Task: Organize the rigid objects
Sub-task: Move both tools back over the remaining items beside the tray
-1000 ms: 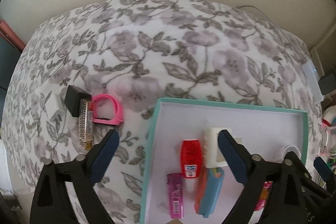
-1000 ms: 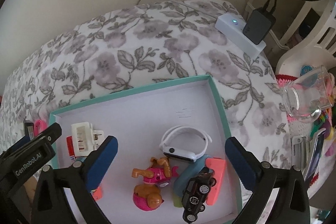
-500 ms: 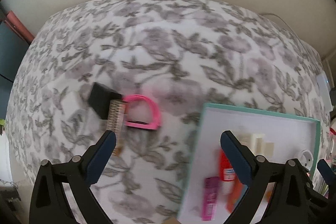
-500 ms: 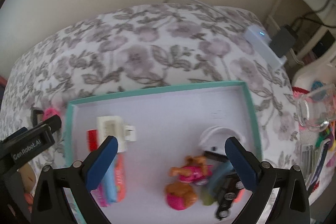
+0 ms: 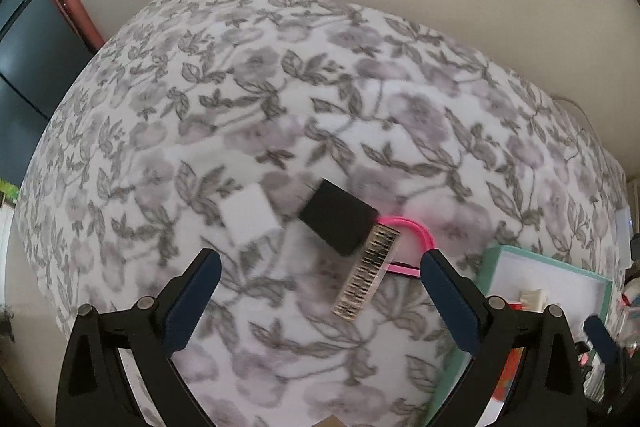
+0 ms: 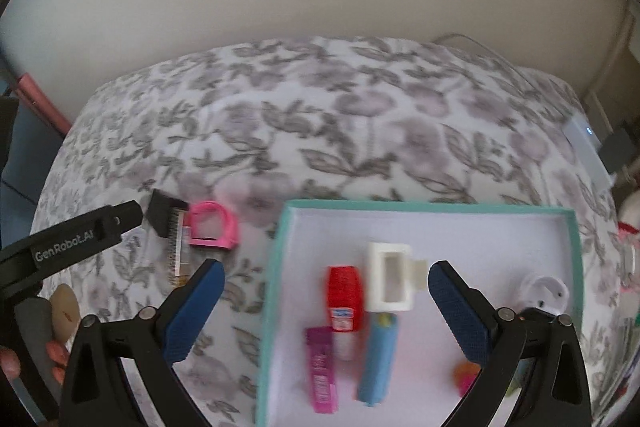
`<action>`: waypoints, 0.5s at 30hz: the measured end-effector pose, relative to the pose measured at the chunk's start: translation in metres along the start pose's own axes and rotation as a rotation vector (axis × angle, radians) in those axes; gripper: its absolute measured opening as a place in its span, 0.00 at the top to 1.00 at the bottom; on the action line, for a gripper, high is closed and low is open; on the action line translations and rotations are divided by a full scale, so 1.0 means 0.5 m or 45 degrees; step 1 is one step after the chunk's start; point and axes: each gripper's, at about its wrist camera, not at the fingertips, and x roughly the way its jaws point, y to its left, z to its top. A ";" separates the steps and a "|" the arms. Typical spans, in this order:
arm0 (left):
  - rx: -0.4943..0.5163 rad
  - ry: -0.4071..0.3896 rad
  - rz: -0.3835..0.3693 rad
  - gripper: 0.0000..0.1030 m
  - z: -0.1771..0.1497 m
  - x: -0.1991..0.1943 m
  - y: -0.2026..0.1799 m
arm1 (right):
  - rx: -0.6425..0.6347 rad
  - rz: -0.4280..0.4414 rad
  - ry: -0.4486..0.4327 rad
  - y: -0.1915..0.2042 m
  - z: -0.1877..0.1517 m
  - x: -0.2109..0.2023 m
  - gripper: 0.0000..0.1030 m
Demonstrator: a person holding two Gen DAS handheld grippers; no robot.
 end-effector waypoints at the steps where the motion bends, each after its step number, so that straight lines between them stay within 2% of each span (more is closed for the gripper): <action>1: -0.008 0.004 0.006 0.03 0.006 0.004 0.019 | -0.008 0.001 -0.006 0.010 0.001 0.002 0.00; 6: -0.125 0.013 0.070 0.03 0.037 0.028 0.136 | -0.018 0.045 -0.007 0.044 0.005 0.014 0.00; 10: -0.150 0.018 0.113 0.03 0.049 0.050 0.198 | -0.018 0.080 -0.003 0.074 0.011 0.029 0.00; 15: -0.166 0.048 0.069 0.03 0.051 0.082 0.225 | -0.042 0.127 0.013 0.121 0.011 0.053 0.00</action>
